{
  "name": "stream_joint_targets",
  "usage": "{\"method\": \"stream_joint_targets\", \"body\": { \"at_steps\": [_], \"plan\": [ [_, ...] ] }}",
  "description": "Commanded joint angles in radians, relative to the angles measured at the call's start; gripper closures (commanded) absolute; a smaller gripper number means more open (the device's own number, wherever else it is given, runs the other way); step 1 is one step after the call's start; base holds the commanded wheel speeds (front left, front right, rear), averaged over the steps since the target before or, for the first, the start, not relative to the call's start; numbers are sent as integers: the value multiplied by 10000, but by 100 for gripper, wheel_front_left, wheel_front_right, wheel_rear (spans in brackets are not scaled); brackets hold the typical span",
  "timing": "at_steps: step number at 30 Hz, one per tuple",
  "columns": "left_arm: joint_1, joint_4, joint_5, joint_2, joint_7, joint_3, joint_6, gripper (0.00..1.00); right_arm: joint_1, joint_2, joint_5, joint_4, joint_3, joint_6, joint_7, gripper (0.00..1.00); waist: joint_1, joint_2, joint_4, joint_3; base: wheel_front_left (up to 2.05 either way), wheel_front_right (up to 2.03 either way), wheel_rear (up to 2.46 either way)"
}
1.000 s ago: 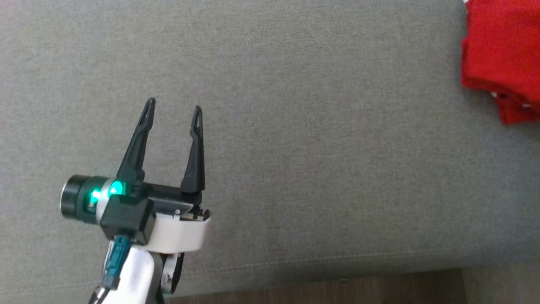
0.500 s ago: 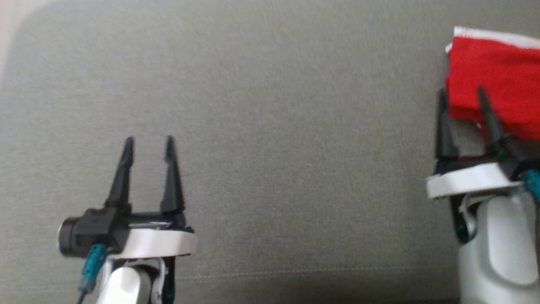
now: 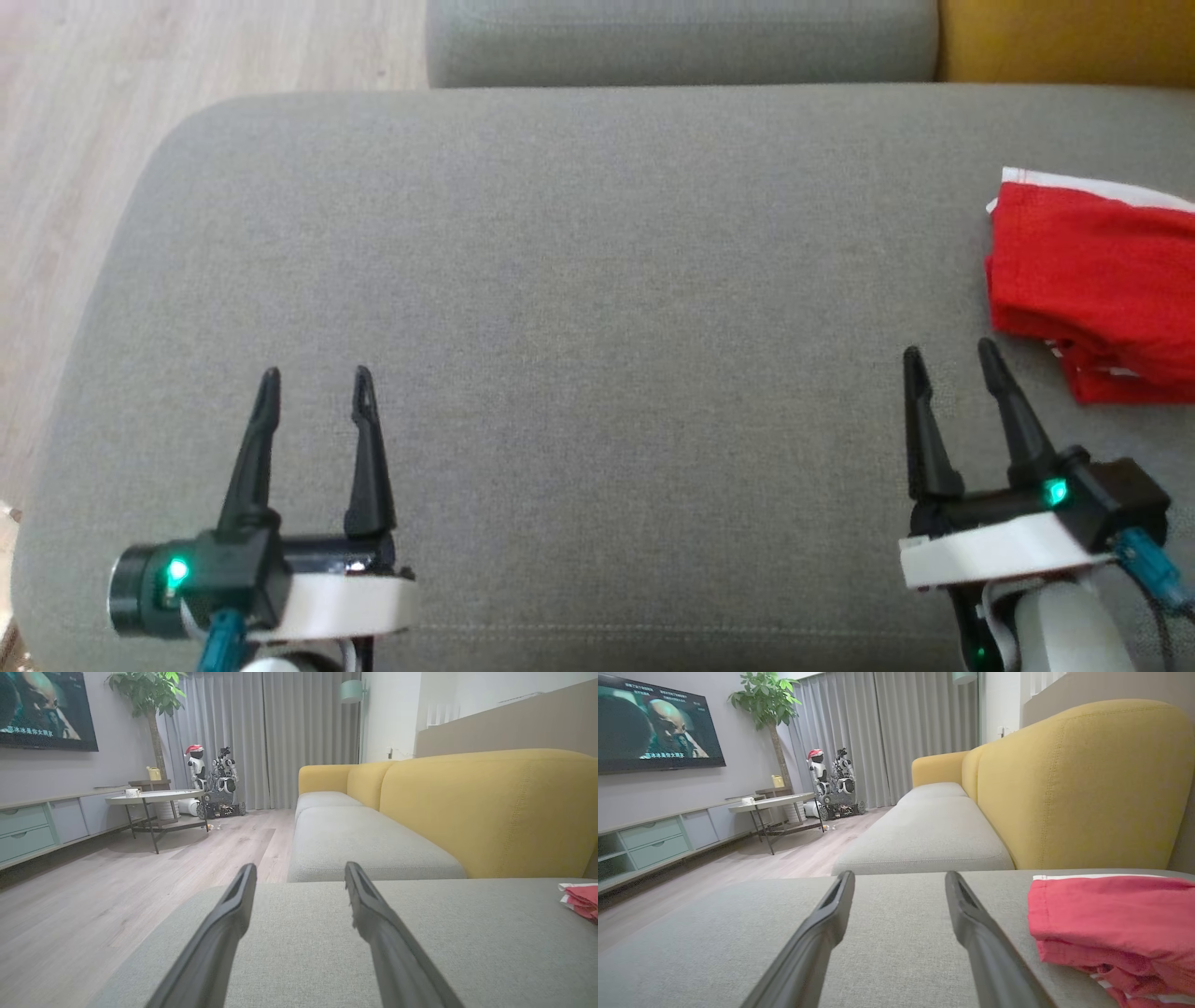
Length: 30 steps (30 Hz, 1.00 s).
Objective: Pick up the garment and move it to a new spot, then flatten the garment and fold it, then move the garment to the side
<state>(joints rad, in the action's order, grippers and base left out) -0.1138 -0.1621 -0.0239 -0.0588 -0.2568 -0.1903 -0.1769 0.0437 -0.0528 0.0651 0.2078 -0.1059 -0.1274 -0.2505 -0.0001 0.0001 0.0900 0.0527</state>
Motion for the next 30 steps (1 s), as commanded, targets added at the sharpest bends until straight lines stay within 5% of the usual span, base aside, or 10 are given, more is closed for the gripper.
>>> {"method": "stream_joint_targets", "body": {
  "at_steps": [1,20,21,30],
  "plan": [
    [252,-367,98,-17,-49,229,27,0,130,20,22,-396,-319,-33,-111,0,1,-1,4,-34,0,0,0],
    [-308,528,-183,3,-49,109,565,0,-498,25,244,-422,-500,-33,-112,0,1,-1,-107,-538,0,0,0],
    [-627,860,-168,-15,3,-230,546,100,-664,19,111,-60,-234,0,0,100,1,-1,-109,-540,0,0,0],
    [-899,1786,-684,-26,86,-202,581,100,-918,-9,608,800,-207,1,105,100,1,-1,-139,-540,0,0,0]
  ]
}}
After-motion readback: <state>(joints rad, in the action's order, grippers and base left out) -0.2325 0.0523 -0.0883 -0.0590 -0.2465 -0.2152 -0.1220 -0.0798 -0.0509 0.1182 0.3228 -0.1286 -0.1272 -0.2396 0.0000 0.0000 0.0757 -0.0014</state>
